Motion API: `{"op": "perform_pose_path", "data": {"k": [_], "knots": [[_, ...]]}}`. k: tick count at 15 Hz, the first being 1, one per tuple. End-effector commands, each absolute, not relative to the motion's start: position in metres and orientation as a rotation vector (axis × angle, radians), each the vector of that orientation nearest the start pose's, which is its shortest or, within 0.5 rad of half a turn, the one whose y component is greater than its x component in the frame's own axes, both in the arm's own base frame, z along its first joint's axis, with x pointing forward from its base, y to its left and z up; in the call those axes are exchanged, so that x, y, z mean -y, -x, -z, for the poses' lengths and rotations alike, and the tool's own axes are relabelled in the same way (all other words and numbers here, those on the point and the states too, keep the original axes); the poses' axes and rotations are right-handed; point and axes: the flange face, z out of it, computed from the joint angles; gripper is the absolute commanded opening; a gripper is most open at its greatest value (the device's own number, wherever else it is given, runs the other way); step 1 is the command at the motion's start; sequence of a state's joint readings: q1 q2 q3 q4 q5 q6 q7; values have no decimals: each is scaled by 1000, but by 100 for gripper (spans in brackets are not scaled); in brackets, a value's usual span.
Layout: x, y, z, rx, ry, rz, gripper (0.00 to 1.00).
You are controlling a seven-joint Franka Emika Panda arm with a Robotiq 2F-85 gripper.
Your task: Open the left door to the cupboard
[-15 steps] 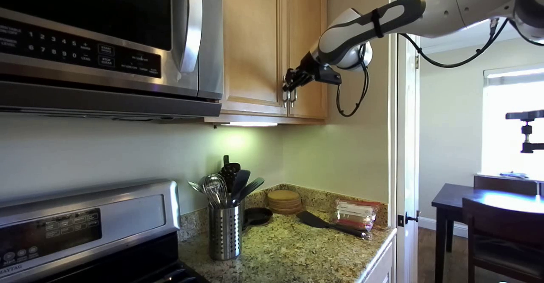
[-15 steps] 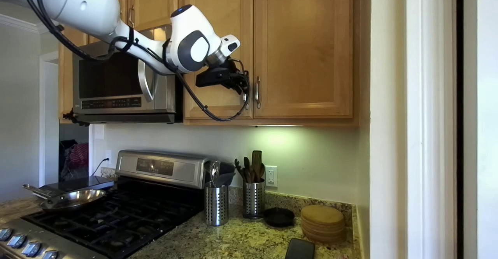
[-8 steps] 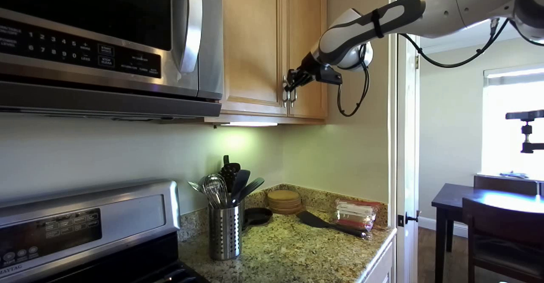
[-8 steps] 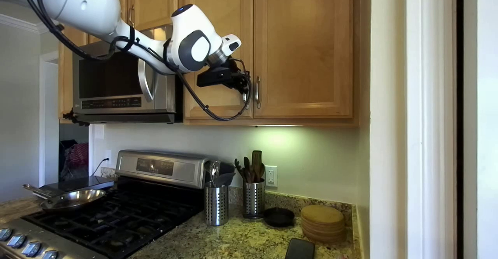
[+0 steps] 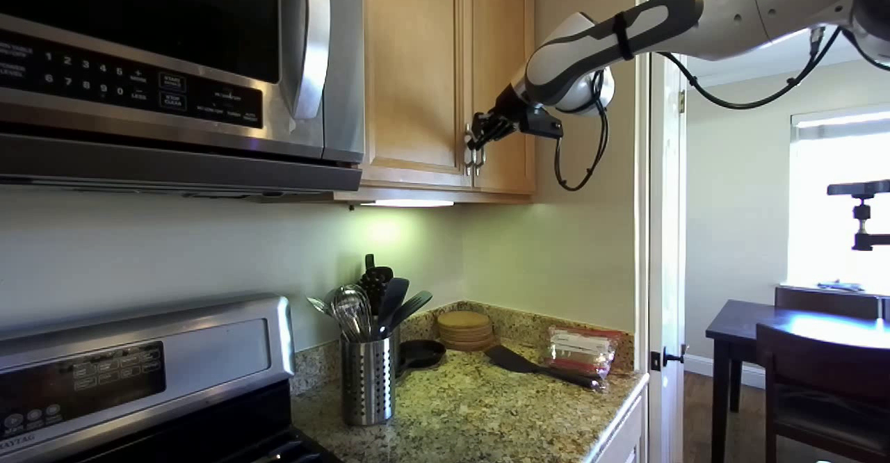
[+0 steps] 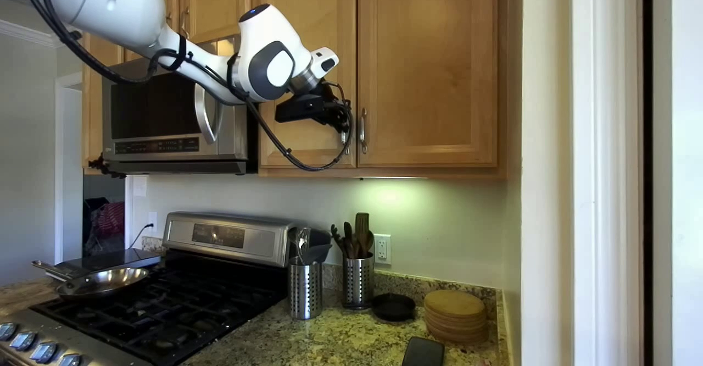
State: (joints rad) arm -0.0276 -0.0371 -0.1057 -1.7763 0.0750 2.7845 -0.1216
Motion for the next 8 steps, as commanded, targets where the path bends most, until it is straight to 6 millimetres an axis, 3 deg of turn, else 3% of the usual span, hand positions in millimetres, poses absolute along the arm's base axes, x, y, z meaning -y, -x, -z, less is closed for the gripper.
{"op": "perform_pose_path", "data": {"k": [1,8], "knots": [[46,-553,-678,-37,2756,1525,10],[21,-482,-686,28,2763,1520,10]]}}
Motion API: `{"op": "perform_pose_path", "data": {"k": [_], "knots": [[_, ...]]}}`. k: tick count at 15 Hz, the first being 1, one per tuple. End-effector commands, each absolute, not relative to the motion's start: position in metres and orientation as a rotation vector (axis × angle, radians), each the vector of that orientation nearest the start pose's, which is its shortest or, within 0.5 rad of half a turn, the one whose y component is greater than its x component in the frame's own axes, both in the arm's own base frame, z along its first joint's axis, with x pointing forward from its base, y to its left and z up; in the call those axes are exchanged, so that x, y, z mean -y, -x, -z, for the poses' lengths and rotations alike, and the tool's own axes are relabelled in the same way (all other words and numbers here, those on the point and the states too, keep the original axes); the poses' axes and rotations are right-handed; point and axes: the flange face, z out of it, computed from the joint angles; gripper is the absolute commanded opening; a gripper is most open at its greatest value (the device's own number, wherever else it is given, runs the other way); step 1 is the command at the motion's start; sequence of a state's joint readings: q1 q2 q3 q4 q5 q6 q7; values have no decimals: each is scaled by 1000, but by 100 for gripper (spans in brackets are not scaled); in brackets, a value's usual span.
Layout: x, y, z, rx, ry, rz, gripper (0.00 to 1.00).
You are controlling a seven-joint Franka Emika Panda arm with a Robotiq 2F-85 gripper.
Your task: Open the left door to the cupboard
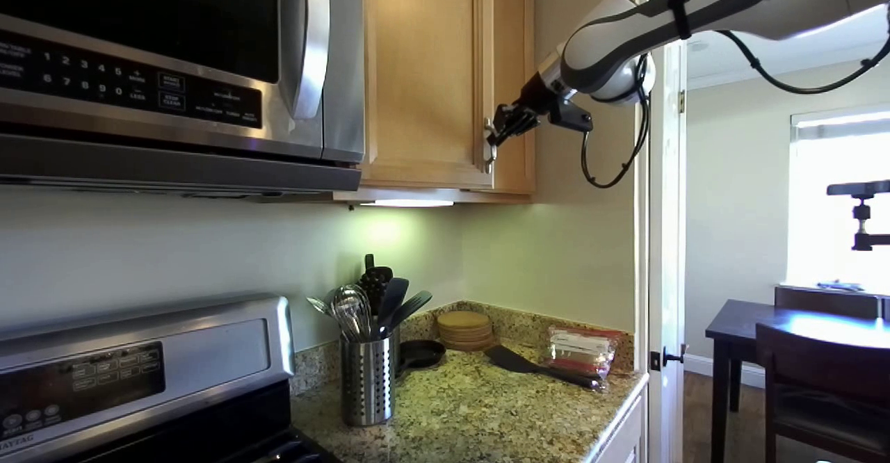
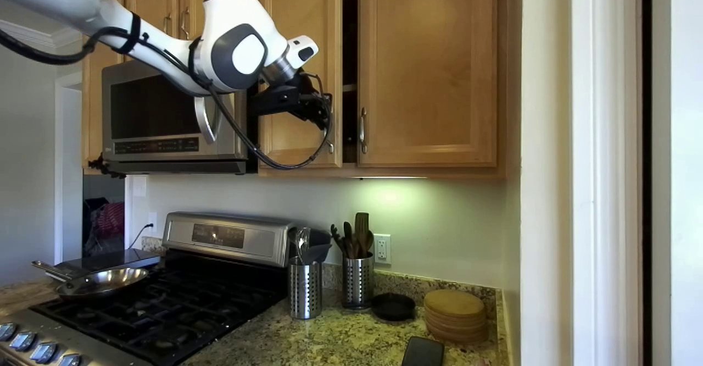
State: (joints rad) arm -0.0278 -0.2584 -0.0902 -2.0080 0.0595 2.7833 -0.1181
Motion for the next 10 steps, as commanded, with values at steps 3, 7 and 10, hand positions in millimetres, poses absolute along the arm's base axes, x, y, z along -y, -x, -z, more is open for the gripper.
{"op": "perform_pose_path", "data": {"k": [3,7,10], "knots": [[5,-450,-693,94,2764,1526,10],[-20,-416,-695,224,2749,1512,10],[-39,-393,-700,349,2720,1484,10]]}}
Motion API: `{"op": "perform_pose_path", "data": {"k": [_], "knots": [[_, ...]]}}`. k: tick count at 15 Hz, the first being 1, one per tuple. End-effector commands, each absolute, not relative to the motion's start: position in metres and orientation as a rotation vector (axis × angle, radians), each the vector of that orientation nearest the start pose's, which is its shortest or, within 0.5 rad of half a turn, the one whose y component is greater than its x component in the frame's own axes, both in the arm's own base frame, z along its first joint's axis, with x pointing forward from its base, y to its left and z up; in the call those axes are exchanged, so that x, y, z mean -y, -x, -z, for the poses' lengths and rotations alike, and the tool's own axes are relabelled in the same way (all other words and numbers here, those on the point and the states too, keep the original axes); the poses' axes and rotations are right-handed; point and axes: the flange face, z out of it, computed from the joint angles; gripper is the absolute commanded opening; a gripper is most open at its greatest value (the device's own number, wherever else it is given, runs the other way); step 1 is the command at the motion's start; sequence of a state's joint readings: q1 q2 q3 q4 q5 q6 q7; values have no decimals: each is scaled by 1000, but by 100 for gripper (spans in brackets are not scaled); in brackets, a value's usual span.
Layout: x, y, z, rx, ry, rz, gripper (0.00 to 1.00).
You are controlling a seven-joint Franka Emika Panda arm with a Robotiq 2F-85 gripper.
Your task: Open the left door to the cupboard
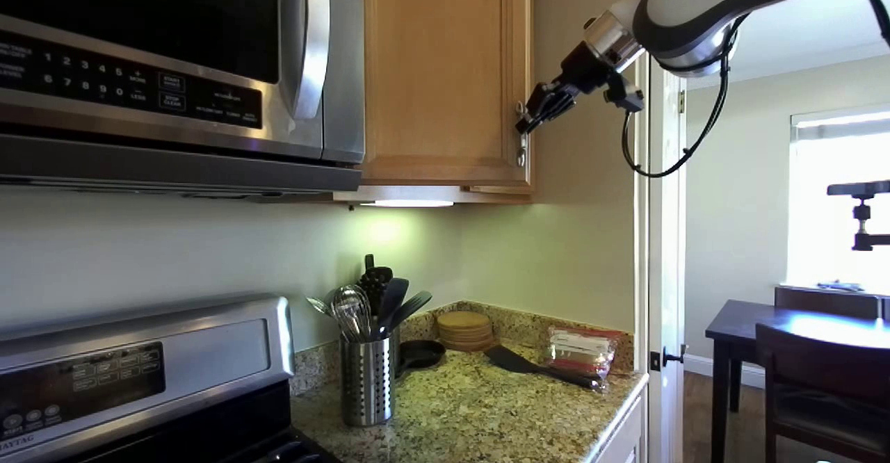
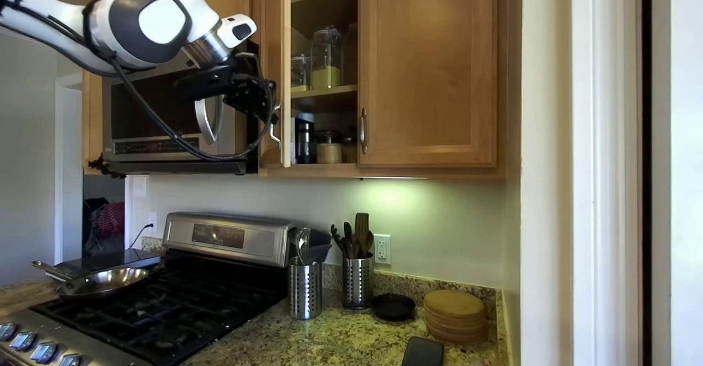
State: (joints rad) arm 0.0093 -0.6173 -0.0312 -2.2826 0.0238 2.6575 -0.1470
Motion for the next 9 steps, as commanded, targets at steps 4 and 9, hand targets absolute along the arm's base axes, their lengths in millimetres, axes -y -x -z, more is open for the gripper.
{"op": "perform_pose_path", "data": {"k": [4,9], "knots": [[-79,-358,-712,532,2678,1397,10],[-103,-343,-712,691,2632,1309,40]]}}
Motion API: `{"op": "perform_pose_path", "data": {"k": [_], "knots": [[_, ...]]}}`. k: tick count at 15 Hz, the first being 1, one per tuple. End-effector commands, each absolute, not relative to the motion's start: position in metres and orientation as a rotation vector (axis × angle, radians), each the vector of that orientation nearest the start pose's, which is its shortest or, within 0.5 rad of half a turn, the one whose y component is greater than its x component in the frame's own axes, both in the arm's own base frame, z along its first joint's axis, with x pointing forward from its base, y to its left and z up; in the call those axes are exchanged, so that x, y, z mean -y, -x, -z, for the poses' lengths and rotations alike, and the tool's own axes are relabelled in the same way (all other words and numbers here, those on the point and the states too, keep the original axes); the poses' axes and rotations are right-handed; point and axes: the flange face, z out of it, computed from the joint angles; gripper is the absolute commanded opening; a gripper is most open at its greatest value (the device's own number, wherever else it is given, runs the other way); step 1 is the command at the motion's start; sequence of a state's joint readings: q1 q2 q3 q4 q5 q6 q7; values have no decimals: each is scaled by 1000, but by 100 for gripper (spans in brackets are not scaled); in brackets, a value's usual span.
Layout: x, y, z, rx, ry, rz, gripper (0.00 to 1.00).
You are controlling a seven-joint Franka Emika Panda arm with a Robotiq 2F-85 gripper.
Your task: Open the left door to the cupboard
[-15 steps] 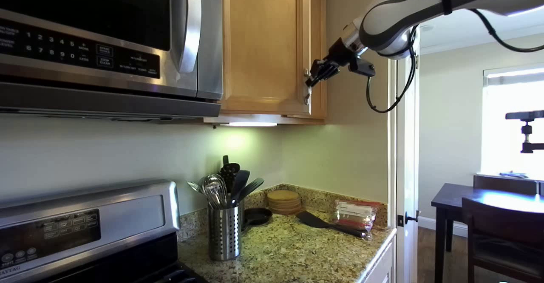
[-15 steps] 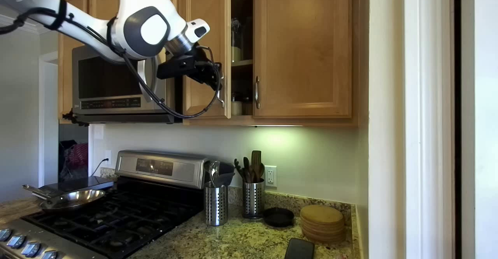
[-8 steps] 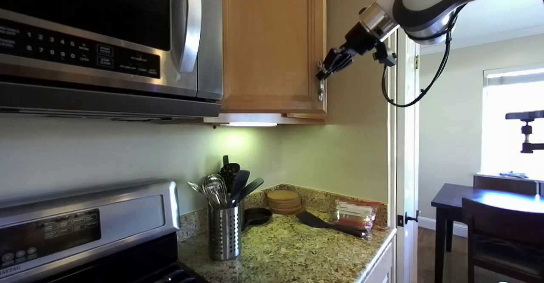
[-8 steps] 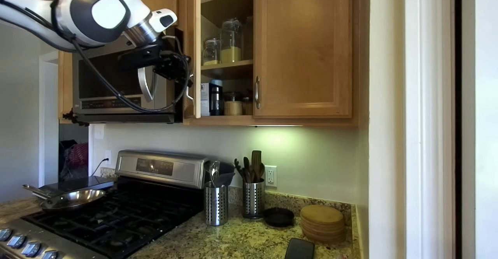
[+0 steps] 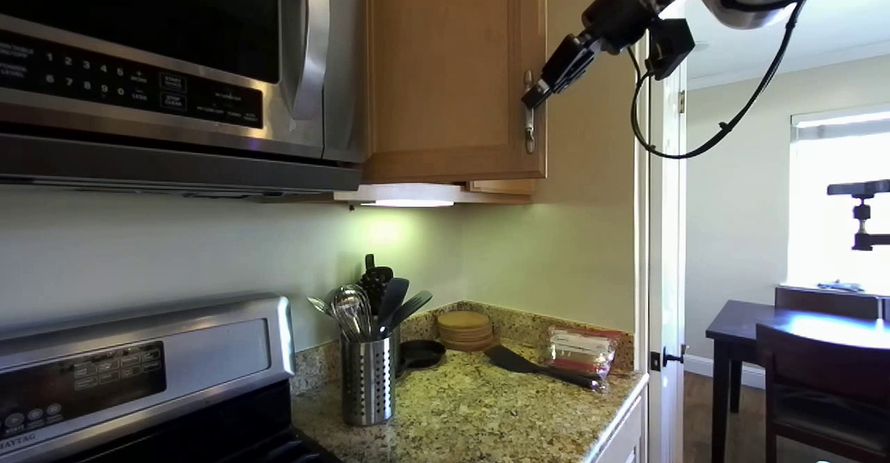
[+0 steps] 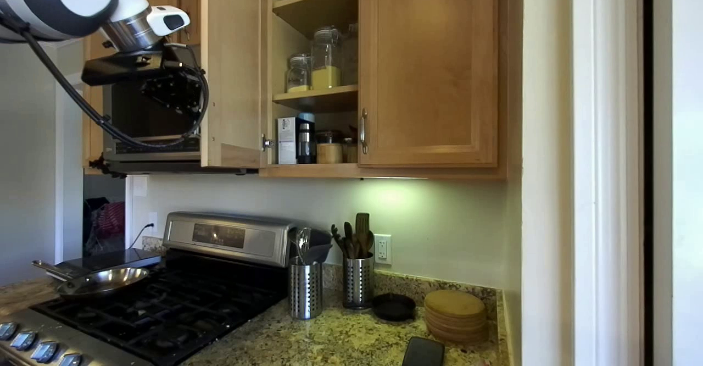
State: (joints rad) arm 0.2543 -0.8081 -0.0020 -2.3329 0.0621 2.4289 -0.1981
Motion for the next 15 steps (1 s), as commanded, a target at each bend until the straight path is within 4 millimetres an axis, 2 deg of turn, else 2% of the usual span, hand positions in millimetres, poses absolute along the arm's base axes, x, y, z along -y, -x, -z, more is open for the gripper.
{"op": "perform_pose_path", "data": {"k": [1,2,5,12,15], "knots": [[-101,-343,-711,699,2625,1294,37],[-97,-343,-710,699,2628,1283,38],[-74,-345,-702,673,2642,1226,54],[4,-362,-665,533,2728,955,100],[31,-365,-658,453,2765,904,100]]}}
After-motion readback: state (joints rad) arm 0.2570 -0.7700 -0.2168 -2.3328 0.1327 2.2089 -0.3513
